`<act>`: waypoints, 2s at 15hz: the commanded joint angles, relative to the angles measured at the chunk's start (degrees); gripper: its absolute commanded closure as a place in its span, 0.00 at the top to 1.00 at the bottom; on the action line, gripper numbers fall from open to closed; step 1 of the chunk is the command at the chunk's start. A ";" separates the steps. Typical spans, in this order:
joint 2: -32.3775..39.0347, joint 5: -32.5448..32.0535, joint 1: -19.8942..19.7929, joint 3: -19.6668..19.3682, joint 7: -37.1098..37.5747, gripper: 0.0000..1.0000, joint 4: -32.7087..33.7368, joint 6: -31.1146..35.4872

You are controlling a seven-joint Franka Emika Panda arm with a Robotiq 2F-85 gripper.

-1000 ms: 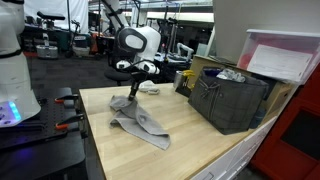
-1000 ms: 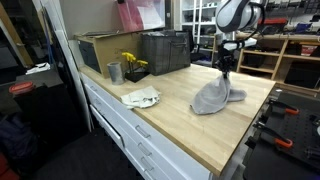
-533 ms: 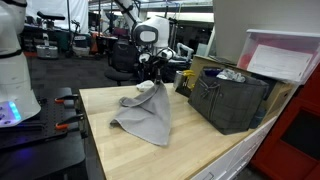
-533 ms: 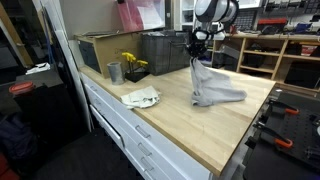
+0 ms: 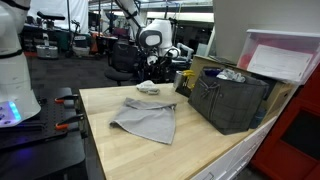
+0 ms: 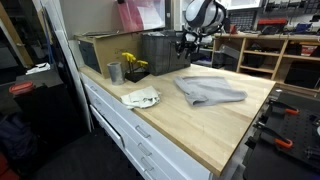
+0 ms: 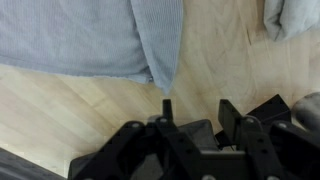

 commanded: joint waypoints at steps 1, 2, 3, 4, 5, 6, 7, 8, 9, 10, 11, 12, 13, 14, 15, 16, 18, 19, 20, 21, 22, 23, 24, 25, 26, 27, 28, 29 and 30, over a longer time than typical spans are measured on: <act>-0.69 -1.72 1.07 -2.72 1.79 0.82 -3.11 5.04; -1.39 -0.64 0.17 -2.00 0.47 0.91 -4.35 4.79; -1.94 0.15 -0.45 -1.40 -0.35 0.98 -5.55 3.95; -2.39 0.99 -1.14 -0.45 -1.22 1.00 -6.63 2.02; -2.75 1.68 -1.58 0.33 -1.86 1.00 -7.88 1.20; -3.04 3.13 -2.47 1.83 -3.09 1.00 -9.14 0.25; -2.97 4.65 -3.43 3.45 -4.35 1.00 -10.05 -0.54; -2.62 6.25 -4.48 4.95 -5.95 1.00 -10.65 -1.82; -2.13 7.24 -4.97 5.46 -6.70 1.00 -11.12 -3.04; -1.43 8.27 -5.49 5.85 -7.36 1.00 -11.37 -4.44; -0.77 8.64 -5.67 5.70 -7.70 1.00 -11.57 -5.75; 0.23 8.74 -5.76 5.28 -7.64 1.00 -11.63 -6.99; 0.92 8.63 -5.72 4.74 -7.56 1.00 -11.90 -8.16; 1.55 8.75 -6.01 4.58 -7.57 1.00 -11.95 -9.36; 2.42 8.85 -6.22 4.48 -7.42 1.00 -11.99 -10.29; 3.08 9.06 -6.57 4.62 -7.55 1.00 -11.94 -11.45; 4.53 9.54 -7.09 5.04 -7.82 1.00 -11.83 -13.19; 5.14 9.52 -7.05 5.02 -7.71 1.00 -11.80 -13.76; 5.71 9.66 -7.09 5.13 -7.74 1.00 -11.76 -14.41; 6.08 9.94 -7.16 5.35 -7.89 1.00 -11.84 -14.96; 6.28 10.40 -7.38 5.75 -8.42 0.98 -11.97 -15.32; 6.50 11.08 -7.69 6.24 -9.09 0.74 -11.92 -15.89; 6.75 11.51 -7.64 6.43 -9.53 0.73 -11.92 -16.04; 6.88 12.22 -7.77 6.75 -10.36 0.68 -11.92 -16.30; 7.01 12.55 -7.69 6.81 -10.69 0.60 -11.86 -16.51; 7.07 12.95 -7.65 6.84 -10.84 0.51 -11.80 -16.76; 7.07 13.02 -7.53 6.79 -10.81 0.44 -11.78 -16.99; 7.02 13.19 -7.52 6.82 -11.02 0.36 -11.76 -17.13; 6.97 13.30 -7.51 6.78 -11.14 0.29 -11.73 -17.33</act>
